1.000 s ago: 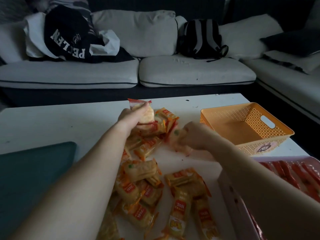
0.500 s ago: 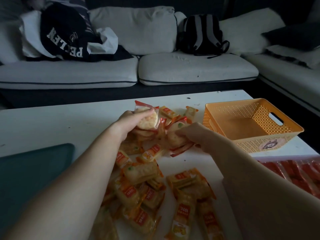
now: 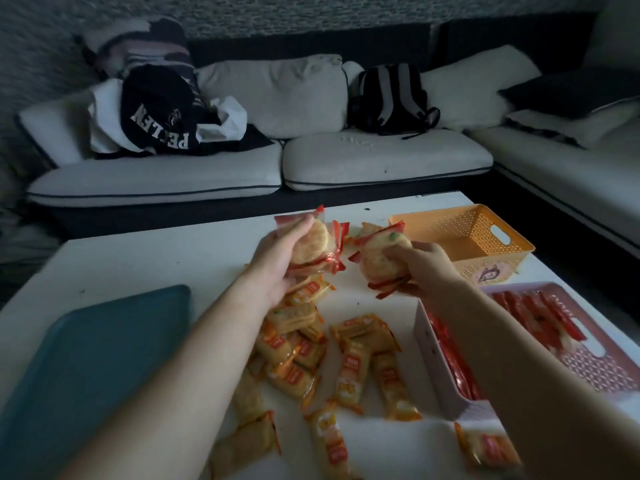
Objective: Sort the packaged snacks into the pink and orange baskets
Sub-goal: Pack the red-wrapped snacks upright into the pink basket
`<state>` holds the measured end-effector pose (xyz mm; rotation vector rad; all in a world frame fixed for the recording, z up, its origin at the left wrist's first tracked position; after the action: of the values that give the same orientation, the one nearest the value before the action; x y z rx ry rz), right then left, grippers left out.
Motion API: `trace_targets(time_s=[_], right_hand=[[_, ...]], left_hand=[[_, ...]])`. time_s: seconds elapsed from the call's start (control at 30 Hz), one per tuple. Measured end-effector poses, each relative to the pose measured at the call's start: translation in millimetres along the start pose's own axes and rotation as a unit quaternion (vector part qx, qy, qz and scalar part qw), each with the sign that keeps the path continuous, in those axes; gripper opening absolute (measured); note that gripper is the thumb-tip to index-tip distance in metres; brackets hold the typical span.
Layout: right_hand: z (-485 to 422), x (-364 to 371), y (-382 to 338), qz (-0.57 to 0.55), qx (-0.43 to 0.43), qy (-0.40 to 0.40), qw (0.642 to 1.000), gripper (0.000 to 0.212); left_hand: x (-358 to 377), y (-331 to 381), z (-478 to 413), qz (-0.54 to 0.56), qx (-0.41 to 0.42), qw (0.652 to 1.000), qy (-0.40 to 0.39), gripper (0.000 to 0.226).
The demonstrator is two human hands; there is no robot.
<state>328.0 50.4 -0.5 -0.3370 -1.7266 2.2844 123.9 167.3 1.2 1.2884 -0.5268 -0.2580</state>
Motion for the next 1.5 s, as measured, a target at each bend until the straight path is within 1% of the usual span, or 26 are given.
trace_targets(time_s=[0.07, 0.17, 0.23, 0.3, 0.33, 0.37, 0.4, 0.43, 0.47, 0.5, 0.53, 0.57, 0.6, 0.67, 0.73, 0.83, 0.93, 1.0, 1.03, 1.13, 1.17, 1.2, 1.27, 1.4, 1.47, 1.5], right_hand=[[31, -17, -2, 0.008, -0.02, 0.024, 0.999, 0.017], [74, -53, -6, 0.001, -0.062, 0.061, 0.996, 0.015], [92, -86, -4, 0.017, -0.059, 0.109, 0.992, 0.017], [104, -124, 1, 0.036, -0.054, 0.143, 0.988, 0.02], [105, -141, 5, 0.061, -0.044, 0.155, 0.985, 0.021], [105, -157, 12, 0.118, -0.021, 0.165, 0.979, 0.023], [107, -171, 17, 0.199, 0.007, 0.184, 0.962, 0.03], [108, -184, 21, 0.286, 0.032, 0.207, 0.935, 0.039], [111, -193, 23, 0.338, 0.039, 0.224, 0.913, 0.043], [111, -199, 25, 0.358, 0.035, 0.23, 0.904, 0.042], [111, -203, 27, 0.358, 0.023, 0.231, 0.905, 0.038], [109, -204, 26, 0.357, 0.013, 0.231, 0.905, 0.035], [107, -204, 26, 0.355, 0.005, 0.227, 0.907, 0.034], [102, -199, 25, 0.355, -0.006, 0.206, 0.912, 0.038], [100, -189, 21, 0.381, -0.009, 0.185, 0.906, 0.042], [101, -170, 12, 0.467, -0.02, 0.155, 0.87, 0.046], [99, -150, 10, 0.536, -0.041, 0.127, 0.833, 0.05], [95, -143, 10, 0.553, -0.059, 0.122, 0.822, 0.046], [93, -141, 11, 0.542, -0.065, 0.115, 0.83, 0.045], [83, -149, 19, 0.425, -0.062, 0.083, 0.899, 0.056], [81, -153, 22, 0.393, -0.05, 0.078, 0.915, 0.057], [78, -159, 23, 0.374, -0.045, 0.082, 0.923, 0.051], [77, -164, 25, 0.386, -0.033, 0.085, 0.918, 0.033], [78, -161, 26, 0.426, -0.04, 0.066, 0.901, 0.024], [80, -165, 23, 0.415, -0.038, 0.062, 0.907, 0.017], [83, -169, 17, 0.387, -0.044, 0.07, 0.918, 0.016]], left_hand=[[51, -11, 19, 0.01, -0.002, 0.999, -0.046, 0.036], [119, -30, 33, -0.004, 0.015, 0.997, -0.071, 0.06], [154, -41, 36, -0.001, 0.022, 0.996, -0.084, 0.075], [190, -53, 37, 0.003, 0.015, 0.994, -0.104, 0.08], [205, -57, 38, -0.025, 0.014, 0.994, -0.109, 0.078], [216, -61, 39, -0.089, 0.016, 0.991, -0.103, 0.077], [222, -65, 39, -0.181, 0.016, 0.979, -0.087, 0.081], [225, -66, 41, -0.272, 0.015, 0.96, -0.065, 0.09], [226, -66, 45, -0.336, 0.019, 0.941, -0.042, 0.102], [226, -67, 47, -0.36, 0.024, 0.932, -0.032, 0.112], [228, -67, 49, -0.368, 0.037, 0.929, -0.032, 0.117], [229, -67, 50, -0.375, 0.053, 0.925, -0.04, 0.115], [232, -70, 52, -0.388, 0.066, 0.918, -0.056, 0.109], [234, -78, 53, -0.43, 0.076, 0.897, -0.075, 0.097], [232, -87, 53, -0.474, 0.076, 0.874, -0.069, 0.093], [228, -99, 54, -0.481, 0.069, 0.871, -0.078, 0.081], [225, -105, 54, -0.484, 0.08, 0.866, -0.095, 0.086], [223, -101, 54, -0.48, 0.094, 0.867, -0.09, 0.083], [224, -99, 53, -0.483, 0.102, 0.866, -0.085, 0.081], [223, -89, 56, -0.499, 0.109, 0.858, -0.05, 0.083], [223, -86, 57, -0.498, 0.111, 0.859, -0.043, 0.084], [224, -82, 58, -0.491, 0.114, 0.862, -0.043, 0.084], [228, -79, 60, -0.468, 0.104, 0.876, -0.059, 0.081], [231, -86, 58, -0.432, 0.067, 0.894, -0.093, 0.074], [225, -86, 55, -0.408, 0.069, 0.907, -0.076, 0.066], [218, -82, 54, -0.381, 0.077, 0.92, -0.055, 0.062]])
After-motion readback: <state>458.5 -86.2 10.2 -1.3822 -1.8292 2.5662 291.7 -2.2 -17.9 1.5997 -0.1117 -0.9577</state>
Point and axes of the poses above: each hand's wrist, its own z-axis away from the middle knuckle, its own x-axis out of the palm, y = z × x, the point moved 10 cm from there along -z, towards the middle knuckle, and after that the axes turned 9 degrees about -y, right-handed, at the moved point
